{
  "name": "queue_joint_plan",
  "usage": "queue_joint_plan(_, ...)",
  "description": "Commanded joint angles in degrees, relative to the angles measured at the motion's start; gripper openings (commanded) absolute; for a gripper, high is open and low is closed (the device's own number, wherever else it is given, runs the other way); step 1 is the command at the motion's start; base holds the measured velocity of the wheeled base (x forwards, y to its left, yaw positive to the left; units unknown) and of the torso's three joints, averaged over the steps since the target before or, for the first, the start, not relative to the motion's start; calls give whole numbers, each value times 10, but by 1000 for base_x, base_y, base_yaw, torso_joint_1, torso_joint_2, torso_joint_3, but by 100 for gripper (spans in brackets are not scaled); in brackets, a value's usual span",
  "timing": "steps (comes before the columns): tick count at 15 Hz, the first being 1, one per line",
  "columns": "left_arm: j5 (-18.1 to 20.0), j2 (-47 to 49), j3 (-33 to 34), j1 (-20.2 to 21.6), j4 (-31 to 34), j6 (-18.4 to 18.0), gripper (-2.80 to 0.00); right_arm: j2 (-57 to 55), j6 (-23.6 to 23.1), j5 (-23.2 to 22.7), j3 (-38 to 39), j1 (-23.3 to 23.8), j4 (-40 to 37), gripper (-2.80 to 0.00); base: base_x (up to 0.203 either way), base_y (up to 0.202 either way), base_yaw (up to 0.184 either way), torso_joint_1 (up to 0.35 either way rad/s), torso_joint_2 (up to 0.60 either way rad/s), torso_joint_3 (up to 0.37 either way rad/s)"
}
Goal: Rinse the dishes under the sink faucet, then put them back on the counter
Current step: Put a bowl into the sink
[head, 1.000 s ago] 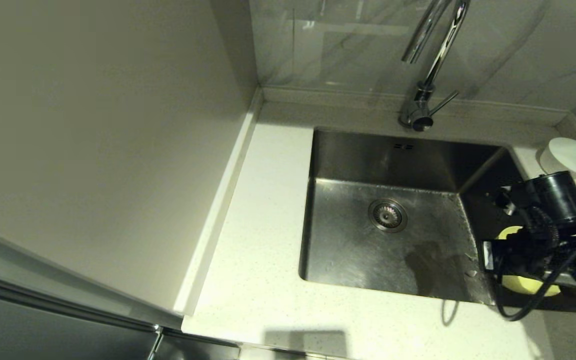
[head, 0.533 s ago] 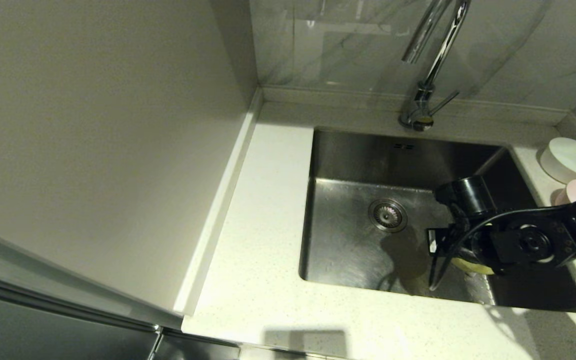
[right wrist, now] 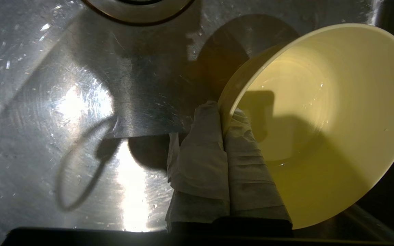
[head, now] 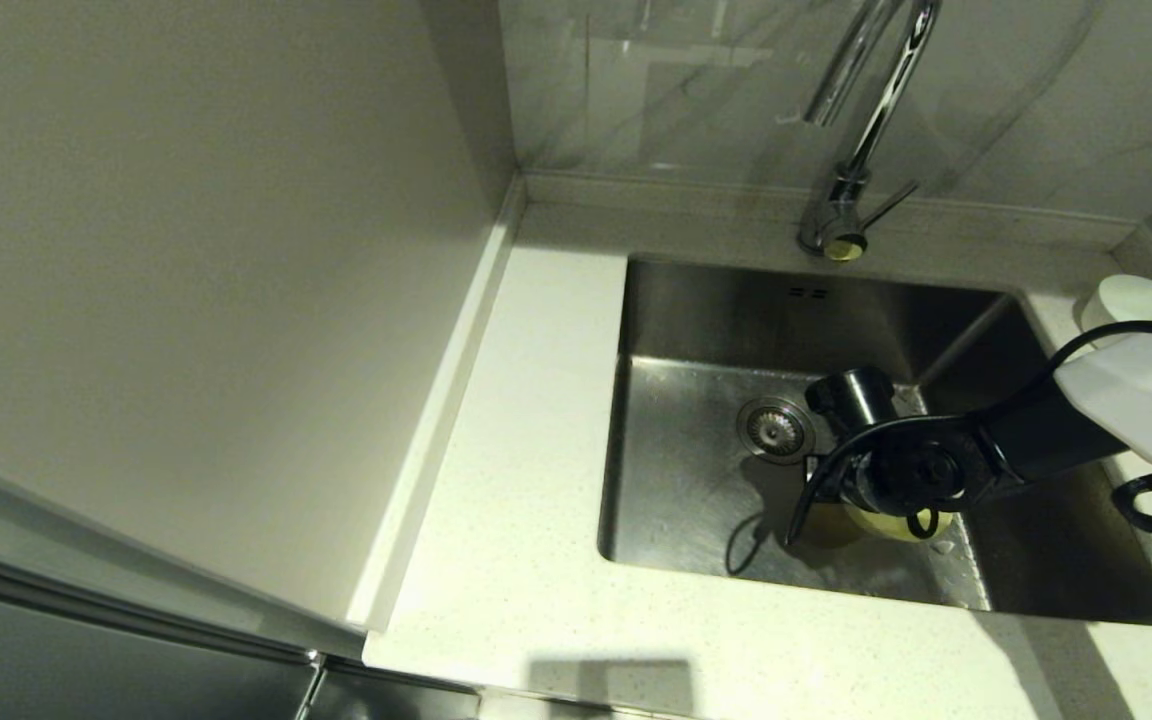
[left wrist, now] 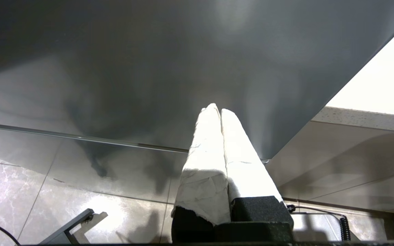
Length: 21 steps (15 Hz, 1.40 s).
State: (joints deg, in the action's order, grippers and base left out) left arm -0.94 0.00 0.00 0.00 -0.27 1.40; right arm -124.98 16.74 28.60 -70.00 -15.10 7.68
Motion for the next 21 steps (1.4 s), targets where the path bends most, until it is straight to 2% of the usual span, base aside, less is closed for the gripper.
queue_joint_plan(1,0,-1,0,0,0,0,-280,-33,1,1,-18,2,1,-280,0,0,0,0,0,0)
queue_joint_plan(19,0,-1,0,0,0,0,-280,-79,2,4,-61,10,-1,-280,0,0,0,0,0,0)
queue_joint_plan(20,0,-1,0,0,0,0,-280,-80,2,7,-61,10,-1,0,0,0,0,0,0,0)
queue_joint_plan(21,0,-1,0,0,0,0,-280,-79,3,8,-61,10,-1,0,0,0,0,0,0,0)
